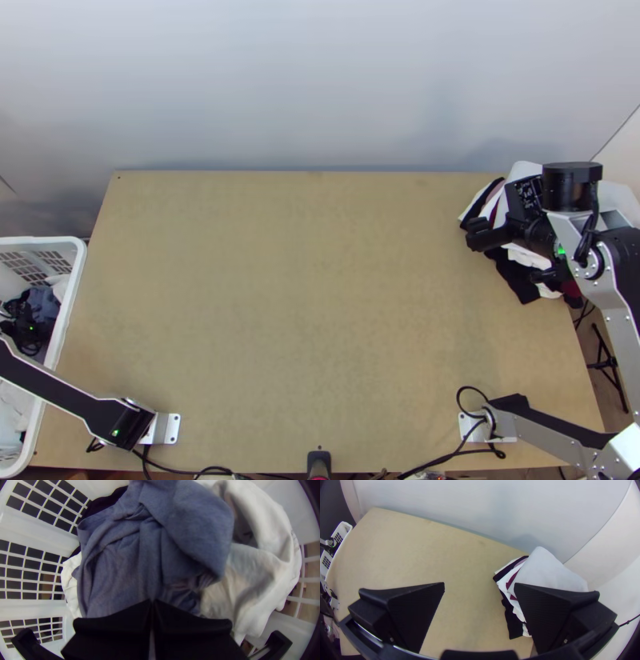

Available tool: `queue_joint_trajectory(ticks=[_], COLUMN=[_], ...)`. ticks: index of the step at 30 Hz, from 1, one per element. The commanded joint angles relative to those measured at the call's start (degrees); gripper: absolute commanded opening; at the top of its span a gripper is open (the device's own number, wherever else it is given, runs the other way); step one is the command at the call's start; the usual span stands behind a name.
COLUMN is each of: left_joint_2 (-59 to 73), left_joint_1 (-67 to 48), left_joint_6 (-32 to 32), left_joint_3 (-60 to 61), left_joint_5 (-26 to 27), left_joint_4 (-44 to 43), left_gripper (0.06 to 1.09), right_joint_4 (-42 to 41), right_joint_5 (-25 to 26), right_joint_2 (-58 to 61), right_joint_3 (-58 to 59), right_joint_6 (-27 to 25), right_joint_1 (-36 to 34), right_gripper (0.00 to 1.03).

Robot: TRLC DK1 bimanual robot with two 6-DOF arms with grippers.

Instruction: Fold the t-shirt

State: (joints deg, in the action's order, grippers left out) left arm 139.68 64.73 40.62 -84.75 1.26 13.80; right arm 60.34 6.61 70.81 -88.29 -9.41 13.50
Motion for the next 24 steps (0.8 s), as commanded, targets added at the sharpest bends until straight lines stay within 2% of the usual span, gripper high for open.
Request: queue_joint_trajectory(ticks=[1, 4, 8, 14, 16, 19, 24], left_joint_2=[-1.86, -8.1, -17.25, -28.58, -33.77, -42.29, -53.1], left_joint_1=[1.54, 3.03, 2.68, 1.54, 0.05, -4.26, -16.21], left_joint_6=[-1.16, -4.67, -7.05, -12.58, -13.38, -14.96, -19.26], left_joint_3=[-0.59, -3.76, -7.53, -20.28, -22.04, -22.39, -23.88], left_joint_5=[0.59, 7.71, 13.42, 24.76, 26.96, 28.45, 31.53], left_joint_4=[2.9, 12.74, 21.53, 40.43, 44.56, 45.96, 50.8], left_gripper=[0.1, 0.1, 0.1, 0.1, 0.1, 0.1, 0.1], right_joint_4=[-0.04, 0.4, 0.48, 0.48, 0.57, 0.66, 0.84], right_joint_5=[-0.02, -0.02, -0.02, -0.02, -0.02, -0.02, -0.02], right_joint_2=[0.65, 0.56, -0.05, -1.02, -1.81, -3.57, -7.96], right_joint_3=[-0.3, -0.92, -0.04, -0.57, -0.74, -0.04, 4.53], right_joint_6=[0.01, 0.01, 0.36, 0.36, 0.36, 0.44, 0.8], right_joint_1=[0.04, 0.04, -0.31, -0.49, -1.28, -2.42, -4.8], right_gripper=[0.97, 0.97, 0.97, 0.97, 0.97, 0.97, 0.97])
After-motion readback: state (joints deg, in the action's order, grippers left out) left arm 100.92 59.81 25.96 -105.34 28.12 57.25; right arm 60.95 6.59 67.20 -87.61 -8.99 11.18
